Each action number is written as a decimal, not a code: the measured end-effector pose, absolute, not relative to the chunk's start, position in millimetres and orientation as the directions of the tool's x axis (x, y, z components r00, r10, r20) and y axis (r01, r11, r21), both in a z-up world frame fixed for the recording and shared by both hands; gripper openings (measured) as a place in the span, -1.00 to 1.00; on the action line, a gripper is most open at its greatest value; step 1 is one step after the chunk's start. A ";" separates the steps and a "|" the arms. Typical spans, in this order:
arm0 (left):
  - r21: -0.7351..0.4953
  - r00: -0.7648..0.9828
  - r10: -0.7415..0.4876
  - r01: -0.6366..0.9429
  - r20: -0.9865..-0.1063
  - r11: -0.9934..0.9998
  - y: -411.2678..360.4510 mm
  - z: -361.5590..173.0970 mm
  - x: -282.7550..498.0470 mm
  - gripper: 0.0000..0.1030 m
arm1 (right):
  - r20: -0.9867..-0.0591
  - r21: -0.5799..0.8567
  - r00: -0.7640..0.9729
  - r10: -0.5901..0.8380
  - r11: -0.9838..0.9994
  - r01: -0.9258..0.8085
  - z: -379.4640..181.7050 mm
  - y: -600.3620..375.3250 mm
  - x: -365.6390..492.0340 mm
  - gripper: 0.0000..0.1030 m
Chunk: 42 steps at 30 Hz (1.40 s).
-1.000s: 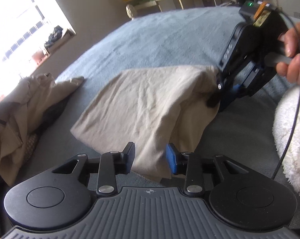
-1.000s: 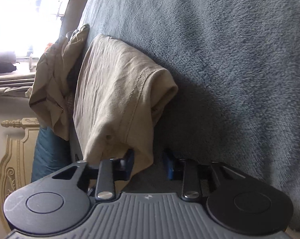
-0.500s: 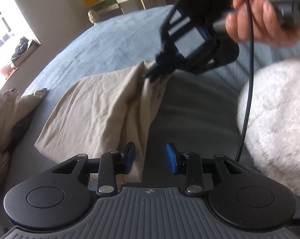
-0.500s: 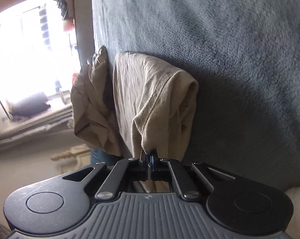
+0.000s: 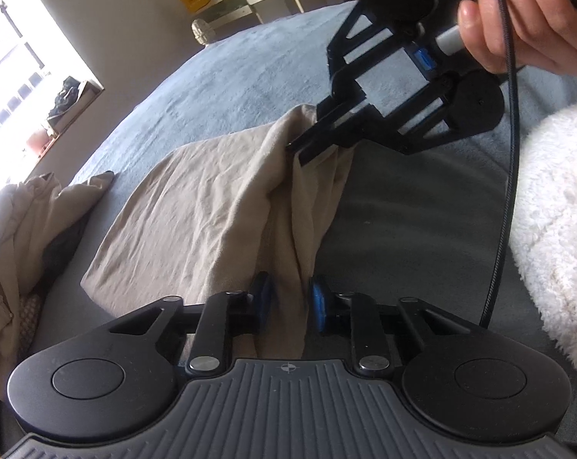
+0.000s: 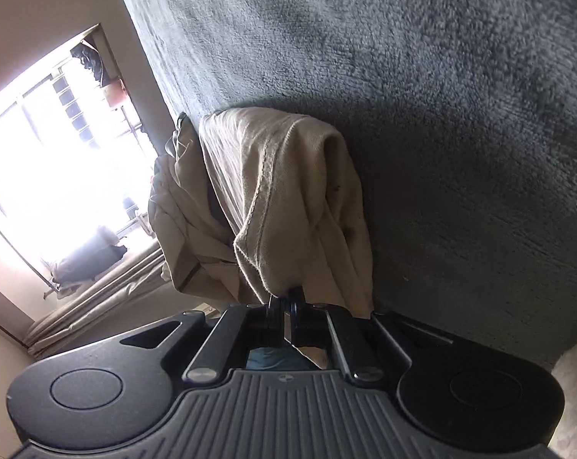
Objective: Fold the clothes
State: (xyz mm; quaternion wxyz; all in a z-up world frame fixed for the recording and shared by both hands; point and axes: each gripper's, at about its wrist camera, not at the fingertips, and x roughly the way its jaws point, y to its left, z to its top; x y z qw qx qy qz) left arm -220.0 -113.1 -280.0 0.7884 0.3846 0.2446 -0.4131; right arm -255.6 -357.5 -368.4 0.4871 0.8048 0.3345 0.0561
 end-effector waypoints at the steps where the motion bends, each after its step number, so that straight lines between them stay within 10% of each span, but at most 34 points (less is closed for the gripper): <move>1: 0.391 0.535 -0.464 0.841 -0.706 0.375 -112.4 -279.3 -217.7 -0.68 | -0.244 0.825 0.767 0.594 -0.289 0.486 -367.5 -357.4 -253.8 -0.89; 8: 0.326 0.520 -0.463 0.839 -0.718 0.436 -110.6 -276.8 -207.7 -0.77 | -0.336 0.909 0.730 0.595 0.003 0.416 -322.5 -362.6 -245.3 0.00; 16: 0.305 0.518 -0.460 0.834 -0.721 0.461 -110.9 -275.1 -207.3 -0.77 | -0.393 0.911 0.769 0.505 0.097 0.401 -300.2 -378.2 -270.4 -0.04; 24: 0.303 0.515 -0.454 0.834 -0.727 0.461 -111.0 -274.5 -208.6 -0.77 | -0.588 0.804 0.658 0.470 0.253 0.538 -315.4 -384.0 -270.1 -0.65; 42: 0.257 0.510 -0.528 0.839 -0.679 0.480 -115.2 -237.6 -190.3 -0.68 | -0.488 0.873 0.676 0.552 0.291 0.392 -304.7 -358.7 -240.4 -0.67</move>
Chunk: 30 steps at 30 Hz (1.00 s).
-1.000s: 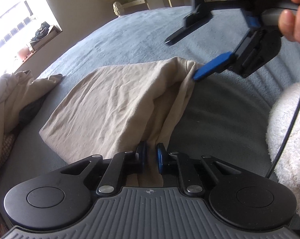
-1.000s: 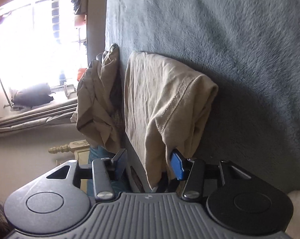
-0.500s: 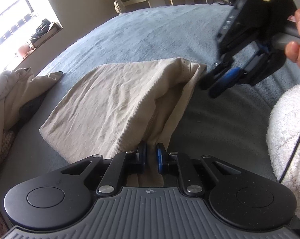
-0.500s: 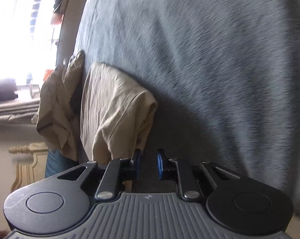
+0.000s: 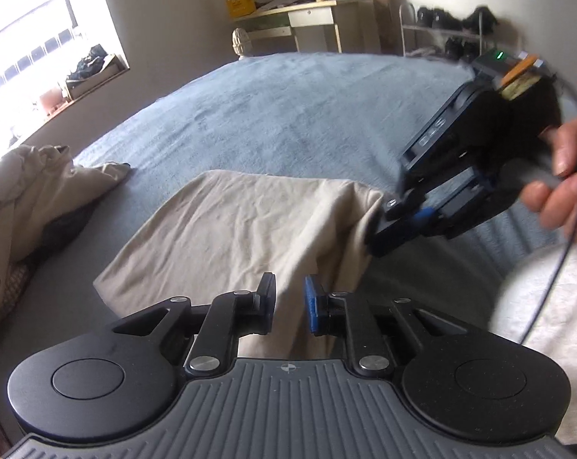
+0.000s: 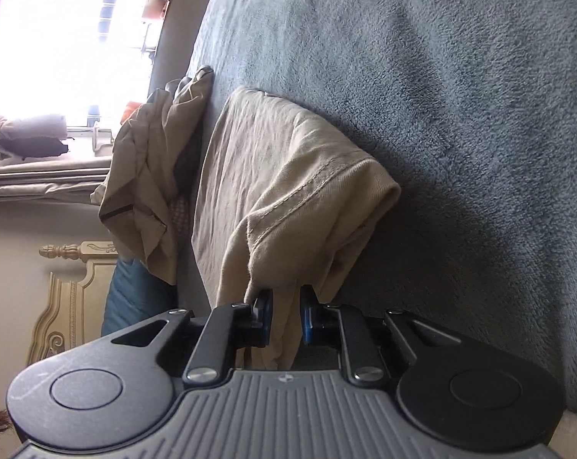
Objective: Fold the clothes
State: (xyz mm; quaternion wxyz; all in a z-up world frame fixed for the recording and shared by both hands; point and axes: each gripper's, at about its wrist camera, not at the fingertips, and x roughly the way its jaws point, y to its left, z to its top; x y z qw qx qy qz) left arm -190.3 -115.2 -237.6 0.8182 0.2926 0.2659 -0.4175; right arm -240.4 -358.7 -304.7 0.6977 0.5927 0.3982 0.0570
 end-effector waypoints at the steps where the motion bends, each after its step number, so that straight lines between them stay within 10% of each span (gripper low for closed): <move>1: 0.274 0.513 -0.518 0.840 -0.685 0.469 -120.7 -242.5 -188.6 -0.66 | -0.485 0.874 0.681 0.549 0.287 0.392 -304.6 -358.7 -239.3 -0.67; 13: 0.273 0.494 -0.487 0.847 -0.720 0.456 -150.0 -268.3 -175.0 -0.53 | -0.417 0.909 0.736 0.533 0.243 0.340 -303.5 -367.1 -245.1 -0.67; 30: 0.126 0.509 -0.568 0.806 -0.647 0.578 -140.8 -250.5 -171.1 -0.87 | -0.452 0.892 0.716 0.531 0.278 0.357 -325.0 -349.7 -208.6 -0.67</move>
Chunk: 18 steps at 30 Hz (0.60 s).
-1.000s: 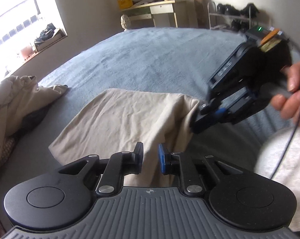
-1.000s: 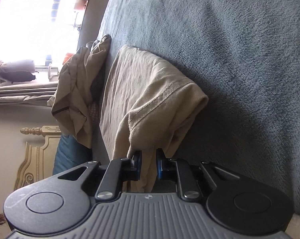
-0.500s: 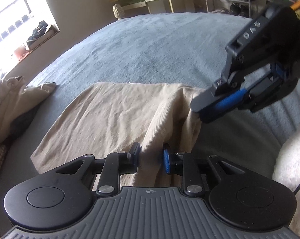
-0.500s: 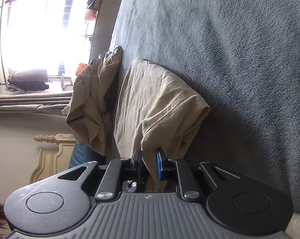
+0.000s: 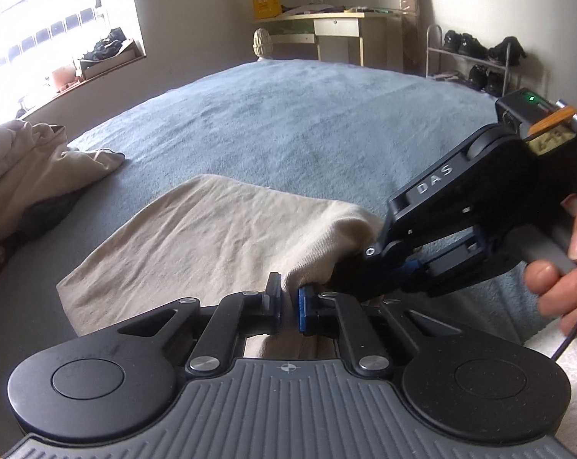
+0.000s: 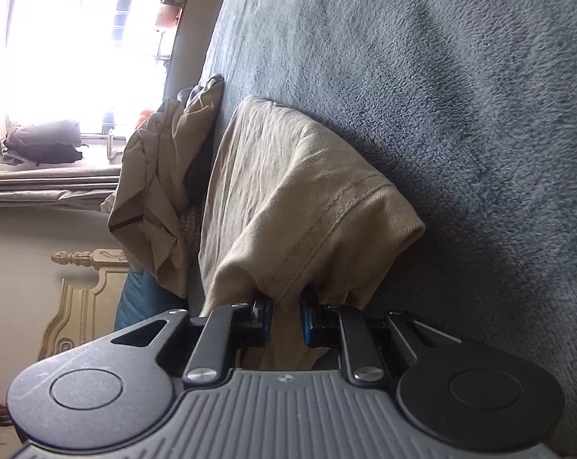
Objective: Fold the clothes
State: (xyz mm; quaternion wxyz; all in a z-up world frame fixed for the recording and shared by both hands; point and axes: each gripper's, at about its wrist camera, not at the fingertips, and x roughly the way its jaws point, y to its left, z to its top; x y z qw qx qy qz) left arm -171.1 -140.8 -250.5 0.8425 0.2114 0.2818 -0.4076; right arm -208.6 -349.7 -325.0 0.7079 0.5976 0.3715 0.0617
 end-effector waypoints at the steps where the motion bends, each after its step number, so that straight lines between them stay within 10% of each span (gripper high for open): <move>1: 0.122 0.508 -0.572 0.806 -0.644 0.579 -140.3 -250.2 -171.8 -0.88 | -0.453 0.892 0.723 0.522 0.274 0.360 -325.2 -348.4 -209.0 -0.67; 18: 0.451 0.583 -0.545 0.812 -0.603 0.370 -146.5 -291.9 -216.7 -0.82 | -0.330 0.853 0.836 0.439 -0.241 0.463 -368.9 -352.2 -246.4 -0.71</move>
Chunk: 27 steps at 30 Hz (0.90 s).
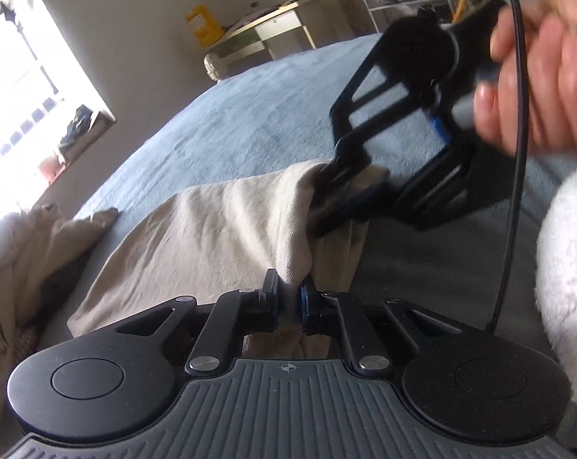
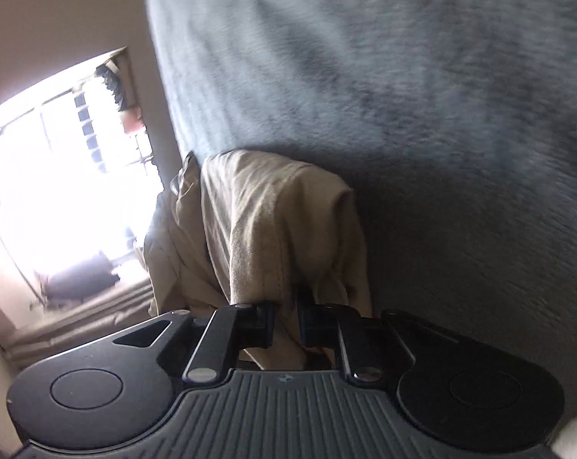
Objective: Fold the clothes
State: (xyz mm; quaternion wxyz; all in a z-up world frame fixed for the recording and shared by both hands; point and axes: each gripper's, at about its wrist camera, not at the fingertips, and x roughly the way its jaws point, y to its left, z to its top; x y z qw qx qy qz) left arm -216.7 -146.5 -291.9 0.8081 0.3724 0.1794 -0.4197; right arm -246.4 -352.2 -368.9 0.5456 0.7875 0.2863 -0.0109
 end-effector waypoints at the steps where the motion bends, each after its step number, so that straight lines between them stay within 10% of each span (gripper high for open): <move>1: 0.456 0.584 -0.543 0.811 -0.603 0.366 -146.5 -292.2 -216.6 -0.82 | -0.340 0.844 0.831 0.440 -0.246 0.476 -366.4 -355.8 -251.4 -0.70; 6: 0.476 0.588 -0.538 0.808 -0.605 0.348 -145.4 -295.1 -216.8 -0.80 | -0.426 0.843 0.840 0.336 -0.190 0.504 -336.8 -387.3 -285.1 -0.27; 13: 0.494 0.593 -0.529 0.803 -0.607 0.333 -144.9 -295.9 -218.0 -0.75 | -0.523 0.837 0.732 0.436 0.424 0.346 -262.0 -380.3 -230.9 -0.32; 18: 0.492 0.590 -0.524 0.806 -0.615 0.329 -144.8 -295.9 -217.3 -0.73 | -0.740 0.501 0.561 0.371 0.860 0.093 -241.1 -309.8 -177.2 -0.43; 27: 0.535 0.581 -0.495 0.808 -0.646 0.249 -115.1 -294.6 -226.8 -0.56 | -0.767 0.526 0.499 0.403 0.841 0.130 -278.7 -316.2 -187.3 -0.61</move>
